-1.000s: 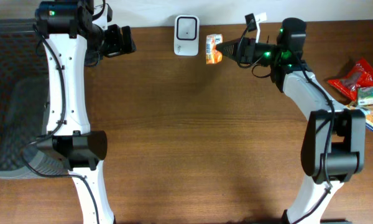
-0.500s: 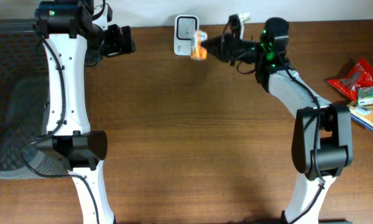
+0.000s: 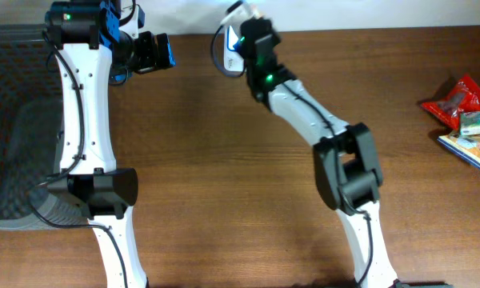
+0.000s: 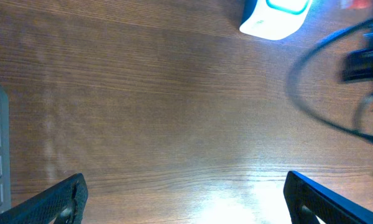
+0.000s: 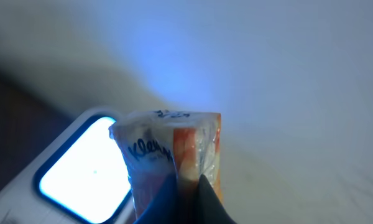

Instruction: Scan the item barcode

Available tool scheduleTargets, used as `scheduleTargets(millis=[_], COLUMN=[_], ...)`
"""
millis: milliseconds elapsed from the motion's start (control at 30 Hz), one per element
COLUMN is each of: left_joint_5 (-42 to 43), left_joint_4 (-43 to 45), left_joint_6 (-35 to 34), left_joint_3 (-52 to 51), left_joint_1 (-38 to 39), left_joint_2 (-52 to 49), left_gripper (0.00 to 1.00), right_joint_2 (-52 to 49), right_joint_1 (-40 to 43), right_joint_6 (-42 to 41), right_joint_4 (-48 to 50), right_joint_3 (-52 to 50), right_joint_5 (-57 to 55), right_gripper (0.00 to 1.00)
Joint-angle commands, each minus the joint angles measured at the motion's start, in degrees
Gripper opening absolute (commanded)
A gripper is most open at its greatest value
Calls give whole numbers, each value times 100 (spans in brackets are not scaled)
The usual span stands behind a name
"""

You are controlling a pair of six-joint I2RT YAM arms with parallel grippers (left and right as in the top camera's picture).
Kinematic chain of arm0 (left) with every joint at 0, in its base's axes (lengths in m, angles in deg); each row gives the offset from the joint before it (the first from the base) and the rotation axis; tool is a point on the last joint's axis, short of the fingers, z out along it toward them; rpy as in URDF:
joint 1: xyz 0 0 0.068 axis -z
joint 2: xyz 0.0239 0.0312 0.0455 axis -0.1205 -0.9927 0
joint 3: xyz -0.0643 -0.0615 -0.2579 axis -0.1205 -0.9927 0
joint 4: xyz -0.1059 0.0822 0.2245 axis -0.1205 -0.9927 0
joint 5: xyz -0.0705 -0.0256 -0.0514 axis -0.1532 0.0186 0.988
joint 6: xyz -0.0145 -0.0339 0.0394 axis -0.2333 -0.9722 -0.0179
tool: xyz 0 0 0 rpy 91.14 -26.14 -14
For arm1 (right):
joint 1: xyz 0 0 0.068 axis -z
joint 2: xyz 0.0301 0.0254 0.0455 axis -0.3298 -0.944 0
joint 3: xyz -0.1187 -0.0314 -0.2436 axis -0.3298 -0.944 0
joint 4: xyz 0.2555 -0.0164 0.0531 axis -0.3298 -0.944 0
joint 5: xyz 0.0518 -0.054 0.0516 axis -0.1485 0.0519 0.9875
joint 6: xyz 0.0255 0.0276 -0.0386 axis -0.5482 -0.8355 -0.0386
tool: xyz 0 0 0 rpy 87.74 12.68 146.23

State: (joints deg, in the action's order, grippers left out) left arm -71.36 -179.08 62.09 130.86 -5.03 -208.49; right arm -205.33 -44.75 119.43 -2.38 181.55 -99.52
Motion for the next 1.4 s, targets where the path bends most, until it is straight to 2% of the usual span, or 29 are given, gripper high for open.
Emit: scheduleTargets(millis=[0,67,167,200,300,367,433,500,567,600,633,667,700,800,867,933,1067,1133,1300,1333,1367], left_joint_5=[2,2,2,2,0,2,2,2,2,2,2,2,2,2,2,2,2,0,2,2,2], left_joint_4=[4,4,4,4,4,4,4,4,4,4,4,4,4,4,4,4,4,2,4,4,4], left_joint_6=[-28,-28,-28,-28,-28,-28,-28,-28,-28,-28,-28,-28,-28,-28,-28,-28,-28,-28,-28,-28,-28], left_joint_3=[20,20,22,22,20,22,22,22,22,20,22,20,20,22,20,20,20,22,20,20,20], left_joint_1=[-20,-20,-20,-20,-20,-20,-20,-20,-20,-20,-20,-20,-20,-20,-20,-20,-20,-20,-20,-20,-20], left_joint_2=[42,42,42,42,42,42,42,42,42,42,42,42,42,42,42,42,42,42,42,42,42], left_gripper=[99,99,99,99,99,99,99,99,99,99,99,99,99,99,99,99,99,99,99,99,99], right_joint_2=[-129,-129,-72,96,807,1045,1010,999,999,999,1001,1001,1106,2350,3735,4850,6367,6734,6647,6592,6717], right_joint_1=[-33,-33,85,251,1552,2664,3547,4564,5119,5335,5407,5427,5447,5436,5436,5364,4437,3965,3936,3939,3932], right_joint_6=[669,667,-400,-743,-2603,-2938,-3014,-3620,-3751,-3882,-3882,-3882,-4291,-4739,-5528,-5781,-5917,-5917,-5921,-6142,-6279], right_joint_4=[26,-50,234,-157,-2889,-4586,-5718,-6258,-6402,-6483,-6535,-6579,-6754,-7329,-8177,-9060,-9624,-9860,-10153,-10185,-9772], right_joint_3=[39,39,225,396,1099,1222,1200,1003,990,990,992,992,994,997,997,855,-498,-1233,-1307,-1408,-1749], right_joint_5=[146,437,-1023,-1305,-1399,-1386,-1384,-1152,-39,144,81,46,-254,-114,813,1574,2723,3331,2944,2935,2905], right_gripper=[8,4,4,4,4,4,4,7,21,48,97,99,99,99,99,99,99,99,99,99,99])
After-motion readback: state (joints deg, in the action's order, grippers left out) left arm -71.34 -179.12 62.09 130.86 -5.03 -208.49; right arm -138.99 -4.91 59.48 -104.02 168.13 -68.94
